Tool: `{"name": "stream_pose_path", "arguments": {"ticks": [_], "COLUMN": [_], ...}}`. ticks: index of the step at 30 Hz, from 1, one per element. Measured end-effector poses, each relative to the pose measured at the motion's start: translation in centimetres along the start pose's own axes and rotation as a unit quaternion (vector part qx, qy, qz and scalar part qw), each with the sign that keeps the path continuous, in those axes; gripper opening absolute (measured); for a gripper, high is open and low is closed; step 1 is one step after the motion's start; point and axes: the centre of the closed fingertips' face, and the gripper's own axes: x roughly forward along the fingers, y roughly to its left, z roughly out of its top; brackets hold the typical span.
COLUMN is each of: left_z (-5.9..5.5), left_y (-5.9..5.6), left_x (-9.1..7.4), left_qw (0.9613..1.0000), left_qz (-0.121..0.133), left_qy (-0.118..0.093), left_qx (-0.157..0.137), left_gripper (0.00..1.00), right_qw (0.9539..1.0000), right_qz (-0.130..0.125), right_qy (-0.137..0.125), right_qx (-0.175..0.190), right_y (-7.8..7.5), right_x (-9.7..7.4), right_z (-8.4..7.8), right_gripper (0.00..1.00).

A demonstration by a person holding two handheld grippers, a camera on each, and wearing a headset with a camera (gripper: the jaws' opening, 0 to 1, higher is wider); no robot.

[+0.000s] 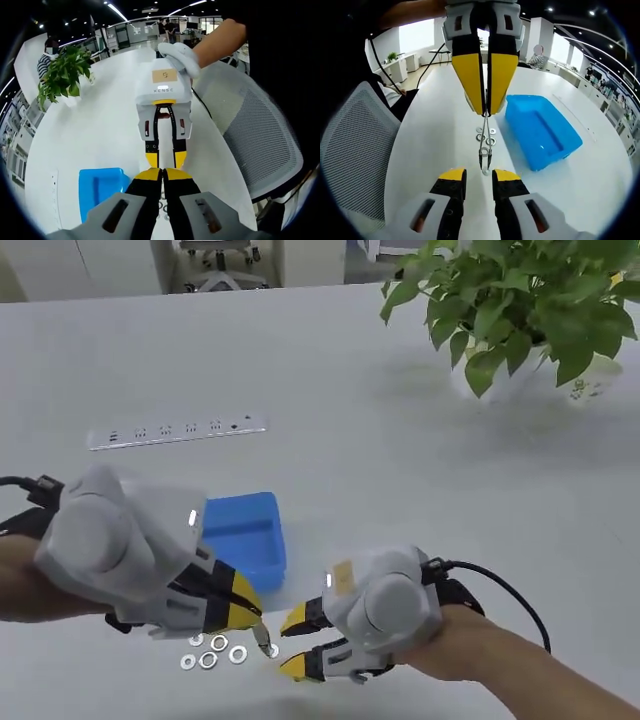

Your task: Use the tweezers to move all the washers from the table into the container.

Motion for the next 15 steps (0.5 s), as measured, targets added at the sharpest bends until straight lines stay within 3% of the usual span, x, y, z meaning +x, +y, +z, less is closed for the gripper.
{"name": "stream_pose_path", "arguments": {"ticks": [15], "left_z": [-0.27], "left_y": [-0.01], "left_x": [0.55], "left_qw": [1.0], "left_qz": [-0.008], "left_qy": [0.004], "left_qx": [0.002], "left_gripper": [0.05], "right_qw": [1.0], "right_qz": [0.0], "right_qy": [-0.001], "right_qx": [0.004], "right_y": [-0.01], "right_x": [0.09], "right_z": [-0.28], "right_gripper": [0.22]}}
